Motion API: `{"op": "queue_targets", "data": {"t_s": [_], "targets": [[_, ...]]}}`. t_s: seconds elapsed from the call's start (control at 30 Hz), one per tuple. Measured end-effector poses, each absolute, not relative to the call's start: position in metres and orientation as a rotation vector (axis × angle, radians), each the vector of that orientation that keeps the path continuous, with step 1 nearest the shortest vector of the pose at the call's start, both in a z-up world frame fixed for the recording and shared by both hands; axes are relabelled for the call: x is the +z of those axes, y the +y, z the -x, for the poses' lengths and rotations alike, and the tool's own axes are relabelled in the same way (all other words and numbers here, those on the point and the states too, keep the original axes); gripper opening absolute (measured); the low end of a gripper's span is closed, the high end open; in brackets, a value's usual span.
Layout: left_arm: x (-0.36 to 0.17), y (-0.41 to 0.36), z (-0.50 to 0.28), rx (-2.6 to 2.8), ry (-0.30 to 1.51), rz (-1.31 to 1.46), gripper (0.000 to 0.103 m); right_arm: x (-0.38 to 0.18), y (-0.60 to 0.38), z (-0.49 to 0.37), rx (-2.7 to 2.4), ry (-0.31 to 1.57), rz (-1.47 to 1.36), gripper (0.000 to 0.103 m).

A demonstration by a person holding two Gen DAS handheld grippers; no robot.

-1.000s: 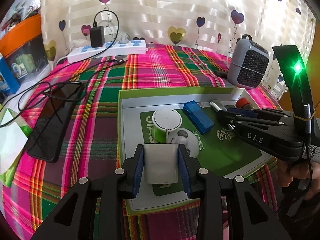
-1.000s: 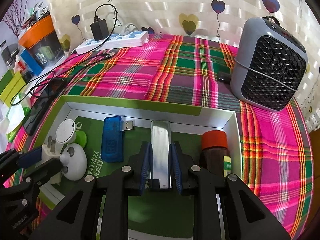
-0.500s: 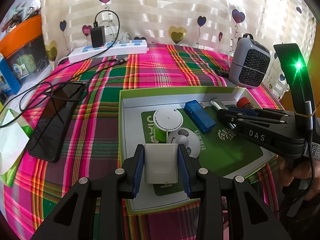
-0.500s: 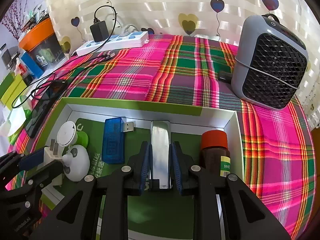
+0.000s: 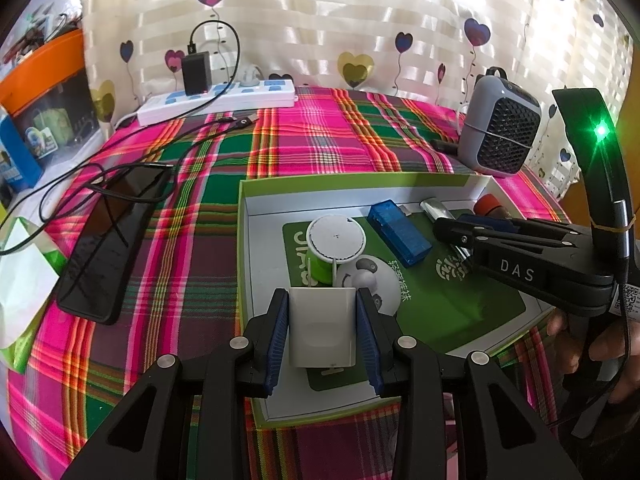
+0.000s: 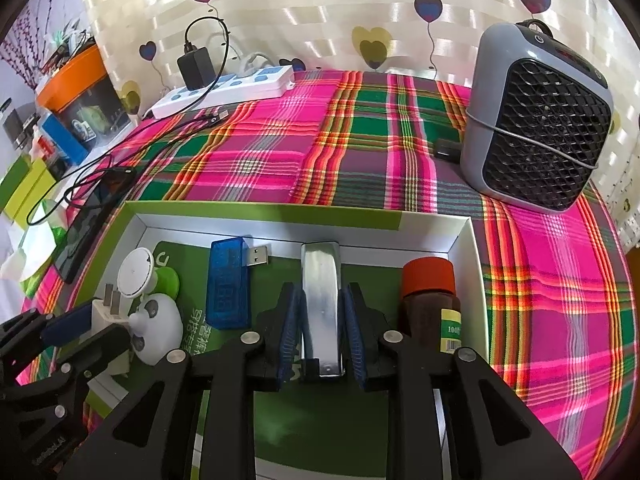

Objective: Organize rigid objects
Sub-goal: 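Lower and open the left tool to set the charger down while the right tool releases the lighter, then pull both tools back out of the box toward the remaining items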

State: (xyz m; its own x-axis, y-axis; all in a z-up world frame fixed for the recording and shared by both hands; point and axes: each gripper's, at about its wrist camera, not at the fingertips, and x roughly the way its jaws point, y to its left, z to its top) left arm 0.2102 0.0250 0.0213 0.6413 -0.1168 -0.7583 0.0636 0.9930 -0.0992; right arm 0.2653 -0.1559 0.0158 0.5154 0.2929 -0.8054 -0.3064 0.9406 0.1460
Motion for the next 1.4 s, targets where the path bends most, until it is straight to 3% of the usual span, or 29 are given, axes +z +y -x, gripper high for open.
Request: {"op": "queue_targets", "data": {"t_s": [0.1,0.43,1.4], "targets": [[0.022,0.025,-0.210,-0.103,0.870,0.067,0.033,0.017,-0.155,-0.264,0.362,0.963,0.013,0.039],[0.028,0.023,-0.202,-0.103,0.851,0.063,0.042,0.022,-0.155,-0.255,0.369,0.947,0.000,0.039],[0.051,0.028,-0.140,-0.119,0.786,0.075,0.042,0.049,-0.165,-0.188,0.355,0.866,-0.048,0.040]]}}
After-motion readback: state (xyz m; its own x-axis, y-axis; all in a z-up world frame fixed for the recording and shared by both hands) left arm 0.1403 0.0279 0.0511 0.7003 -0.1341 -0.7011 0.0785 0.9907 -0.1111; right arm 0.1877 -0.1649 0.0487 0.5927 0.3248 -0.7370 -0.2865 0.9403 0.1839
